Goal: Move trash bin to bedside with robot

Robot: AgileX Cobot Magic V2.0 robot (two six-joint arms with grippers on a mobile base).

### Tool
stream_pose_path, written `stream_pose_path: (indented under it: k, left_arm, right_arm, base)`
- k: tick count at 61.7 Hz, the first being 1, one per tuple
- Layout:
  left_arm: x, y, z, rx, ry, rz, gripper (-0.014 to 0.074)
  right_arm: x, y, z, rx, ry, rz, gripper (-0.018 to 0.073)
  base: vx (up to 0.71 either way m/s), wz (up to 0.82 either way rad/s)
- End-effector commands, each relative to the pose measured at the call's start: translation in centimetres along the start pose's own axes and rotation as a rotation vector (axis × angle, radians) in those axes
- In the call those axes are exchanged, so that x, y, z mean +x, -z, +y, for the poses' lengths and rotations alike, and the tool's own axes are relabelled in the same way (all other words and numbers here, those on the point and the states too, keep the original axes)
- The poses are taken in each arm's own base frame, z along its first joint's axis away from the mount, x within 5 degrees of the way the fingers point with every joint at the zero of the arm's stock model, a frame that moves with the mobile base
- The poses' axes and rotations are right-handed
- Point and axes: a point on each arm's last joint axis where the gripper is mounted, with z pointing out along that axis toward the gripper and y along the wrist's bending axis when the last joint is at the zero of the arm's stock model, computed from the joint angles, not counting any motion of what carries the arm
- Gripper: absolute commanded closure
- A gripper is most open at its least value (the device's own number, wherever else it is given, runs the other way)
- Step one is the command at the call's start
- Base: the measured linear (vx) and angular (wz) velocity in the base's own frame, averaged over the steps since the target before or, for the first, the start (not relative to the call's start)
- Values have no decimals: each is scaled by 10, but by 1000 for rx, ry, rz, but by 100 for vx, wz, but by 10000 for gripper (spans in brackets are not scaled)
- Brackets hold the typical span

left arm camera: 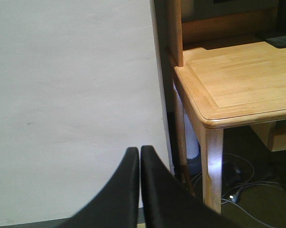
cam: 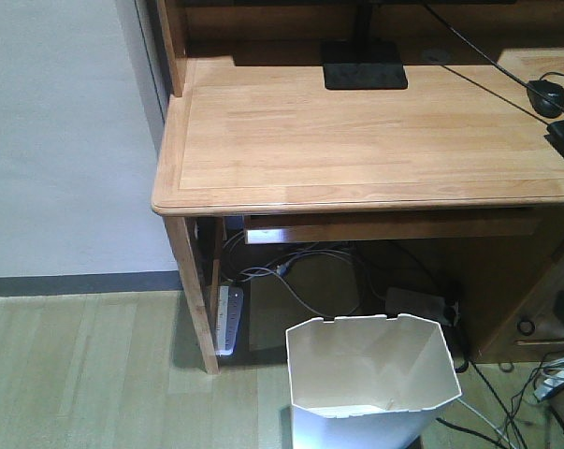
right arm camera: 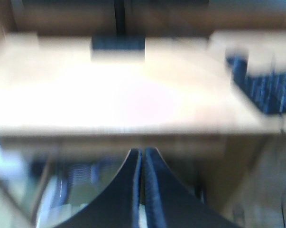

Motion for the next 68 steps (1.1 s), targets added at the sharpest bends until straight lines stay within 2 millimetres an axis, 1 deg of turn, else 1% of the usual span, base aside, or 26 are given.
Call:
stream_pose_path:
  k: [1, 14, 24, 31, 40, 47, 50, 57, 63, 68]
  left_arm:
    - [2, -2, -2, 12, 11, -56, 602]
    - [2, -2, -2, 12, 11, -56, 602]
    - [2, -2, -2, 12, 11, -56, 602]
    - [2, -2, -2, 12, 11, -56, 602]
    - [2, -2, -2, 12, 11, -56, 602]
    - [2, -2, -2, 12, 11, -56, 602]
    - [2, -2, -2, 12, 11, -56, 602]
    - [2, -2, -2, 12, 11, -56, 602]
    - [2, -2, -2, 12, 11, -56, 602]
    - [2, -2, -2, 12, 11, -56, 602]
  right_arm:
    - [-10, -8, 0, 3, 24, 54, 570]
    - [-2, -24, 0, 4, -14, 176, 570]
    - [2, -28, 0, 7, -29, 230, 557]
    - [4, -29, 0, 8, -28, 255, 514]
    - [5, -29, 0, 8, -28, 267, 403]
    - [5, -29, 0, 10, -23, 268, 286]
    - [5, -29, 0, 11, -21, 270, 220]
    - [6, -29, -1, 11, -20, 271, 116]
    - [5, -31, 0, 11, -28, 277, 62]
    - [4, -35, 0, 12, -33, 329, 38]
  base:
    - [0, 0]
    - [0, 0]
    - [0, 0]
    - [0, 0]
    - [0, 0]
    - [0, 0]
    - [0, 0]
    - [0, 0]
    - [0, 0]
    - [0, 0]
